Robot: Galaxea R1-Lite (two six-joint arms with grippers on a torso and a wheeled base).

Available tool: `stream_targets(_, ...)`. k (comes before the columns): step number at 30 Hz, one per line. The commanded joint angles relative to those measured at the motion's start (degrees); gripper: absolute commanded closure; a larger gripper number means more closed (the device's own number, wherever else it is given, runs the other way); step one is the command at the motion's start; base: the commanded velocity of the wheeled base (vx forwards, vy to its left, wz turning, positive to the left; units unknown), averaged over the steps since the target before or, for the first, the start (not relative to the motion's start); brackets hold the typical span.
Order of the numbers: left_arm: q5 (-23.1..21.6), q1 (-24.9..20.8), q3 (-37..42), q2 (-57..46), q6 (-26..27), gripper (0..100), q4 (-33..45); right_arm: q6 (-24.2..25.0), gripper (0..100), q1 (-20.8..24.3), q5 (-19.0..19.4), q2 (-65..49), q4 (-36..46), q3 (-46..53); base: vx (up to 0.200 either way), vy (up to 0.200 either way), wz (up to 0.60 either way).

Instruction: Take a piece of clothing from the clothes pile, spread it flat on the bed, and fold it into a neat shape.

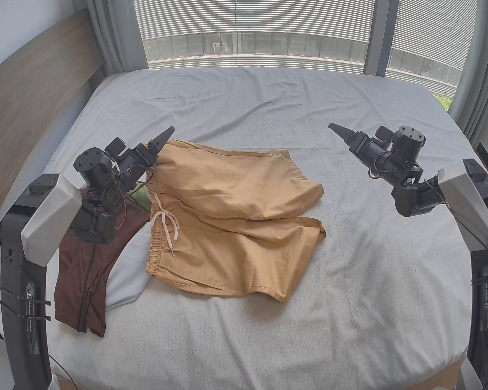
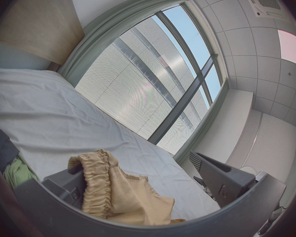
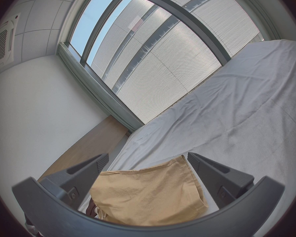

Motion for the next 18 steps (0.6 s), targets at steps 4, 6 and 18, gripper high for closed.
stream_targets(4, 0.7, 0.0, -0.1, -0.8, 0.1, 0, 4.4, -0.2, 0, 0.2, 0.0, -4.7, -1.5, 8.7, 0.000, 0.000, 0.00)
stream_targets(6, 1.2, 0.0, 0.5, -2.2, 0.0, 0, 6.6, -0.3, 0, 0.4, 0.0, -5.7, -2.9, 11.9, 0.000, 0.000, 0.00)
stream_targets(18, 5.6, 0.8, 2.7, -9.0, 0.1, 0, 22.8, -1.5, 0, 0.5, -0.1, -7.1, -9.8, 26.4, 0.000, 0.000, 0.00)
